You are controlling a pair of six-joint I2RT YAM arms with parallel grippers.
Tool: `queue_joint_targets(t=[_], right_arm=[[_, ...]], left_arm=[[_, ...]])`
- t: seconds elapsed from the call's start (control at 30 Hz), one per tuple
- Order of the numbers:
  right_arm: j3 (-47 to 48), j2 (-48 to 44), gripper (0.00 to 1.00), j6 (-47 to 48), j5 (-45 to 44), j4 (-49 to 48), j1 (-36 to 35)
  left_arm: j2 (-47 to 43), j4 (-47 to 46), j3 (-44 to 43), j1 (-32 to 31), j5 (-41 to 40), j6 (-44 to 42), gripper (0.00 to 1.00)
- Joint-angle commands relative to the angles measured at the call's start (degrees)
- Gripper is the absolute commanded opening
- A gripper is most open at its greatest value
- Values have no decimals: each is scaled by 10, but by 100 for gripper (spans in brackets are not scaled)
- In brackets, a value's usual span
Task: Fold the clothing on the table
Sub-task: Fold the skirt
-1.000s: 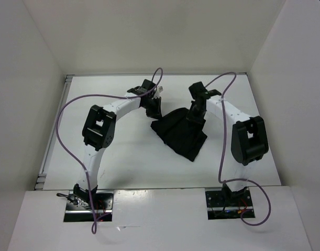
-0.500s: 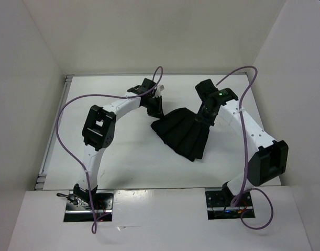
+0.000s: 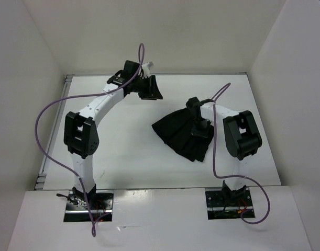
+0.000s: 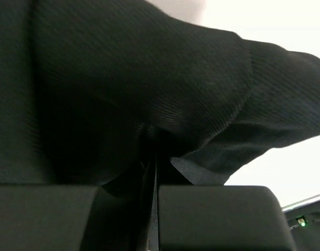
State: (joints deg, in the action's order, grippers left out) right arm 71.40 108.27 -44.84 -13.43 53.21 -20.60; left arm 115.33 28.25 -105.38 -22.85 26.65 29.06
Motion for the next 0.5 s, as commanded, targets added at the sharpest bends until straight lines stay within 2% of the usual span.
queue_joint_targets(t=[0.0, 0.17, 0.27, 0.47], right_arm=[[-24, 20, 7, 2, -20, -47, 6], [-20, 58, 7, 7, -20, -79, 6], [22, 84, 7, 31, -10, -91, 6], [169, 150, 7, 64, -16, -85, 6]], left_arm=[[-46, -16, 15, 20, 24, 10, 51], [-77, -21, 68, 43, 24, 10, 52], [-84, -27, 90, 48, 30, 10, 52], [-95, -32, 126, 61, 24, 10, 55]])
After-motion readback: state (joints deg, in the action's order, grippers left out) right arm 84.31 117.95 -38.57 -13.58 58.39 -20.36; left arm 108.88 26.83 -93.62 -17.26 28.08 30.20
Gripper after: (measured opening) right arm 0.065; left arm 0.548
